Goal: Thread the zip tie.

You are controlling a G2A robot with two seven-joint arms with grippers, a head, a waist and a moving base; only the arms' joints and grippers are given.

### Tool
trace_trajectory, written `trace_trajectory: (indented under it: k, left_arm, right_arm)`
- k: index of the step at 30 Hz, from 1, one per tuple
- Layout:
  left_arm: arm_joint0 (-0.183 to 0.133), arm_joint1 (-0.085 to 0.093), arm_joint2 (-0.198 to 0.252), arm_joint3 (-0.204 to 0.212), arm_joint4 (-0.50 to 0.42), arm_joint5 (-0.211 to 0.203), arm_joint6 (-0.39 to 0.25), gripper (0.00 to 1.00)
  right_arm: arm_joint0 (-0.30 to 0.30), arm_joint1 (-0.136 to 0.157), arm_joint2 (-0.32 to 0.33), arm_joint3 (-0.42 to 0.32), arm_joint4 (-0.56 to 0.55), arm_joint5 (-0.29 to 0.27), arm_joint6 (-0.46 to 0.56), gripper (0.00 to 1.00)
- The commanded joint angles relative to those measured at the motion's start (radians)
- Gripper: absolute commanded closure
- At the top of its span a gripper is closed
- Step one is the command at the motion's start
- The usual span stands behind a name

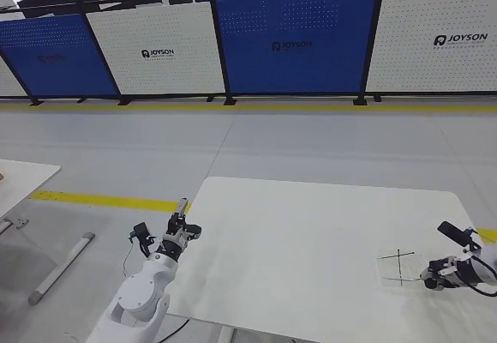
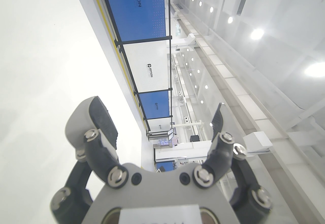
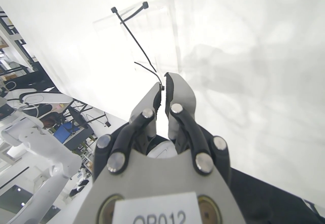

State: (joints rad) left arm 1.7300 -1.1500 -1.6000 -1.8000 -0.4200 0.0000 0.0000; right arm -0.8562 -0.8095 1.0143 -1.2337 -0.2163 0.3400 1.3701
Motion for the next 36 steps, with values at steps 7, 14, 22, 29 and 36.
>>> trace_trajectory:
  k: [7, 14, 22, 29, 36]
  left_arm:
    - [0.000, 0.000, 0.000, 0.000, 0.000, 0.000, 0.000, 0.00]
    - [0.000, 0.000, 0.000, 0.000, 0.000, 0.000, 0.000, 0.00]
    - [0.000, 0.000, 0.000, 0.000, 0.000, 0.000, 0.000, 0.00]
    - [0.000, 0.000, 0.000, 0.000, 0.000, 0.000, 0.000, 0.00]
    - [0.000, 0.000, 0.000, 0.000, 0.000, 0.000, 0.000, 0.00]
  right_arm:
    - [-0.008, -0.007, 0.018, -0.005, -0.023, 0.000, 0.011, 0.77]
    - [-0.013, -0.016, 0.032, -0.008, -0.044, 0.000, 0.020, 0.68]
    - [-0.021, -0.024, 0.040, -0.012, -0.065, 0.000, 0.020, 0.71]
    - [-0.003, -0.033, 0.022, 0.007, -0.073, 0.000, 0.020, 0.75]
    - [0.008, -0.039, 0.009, 0.019, -0.077, 0.000, 0.020, 0.84]
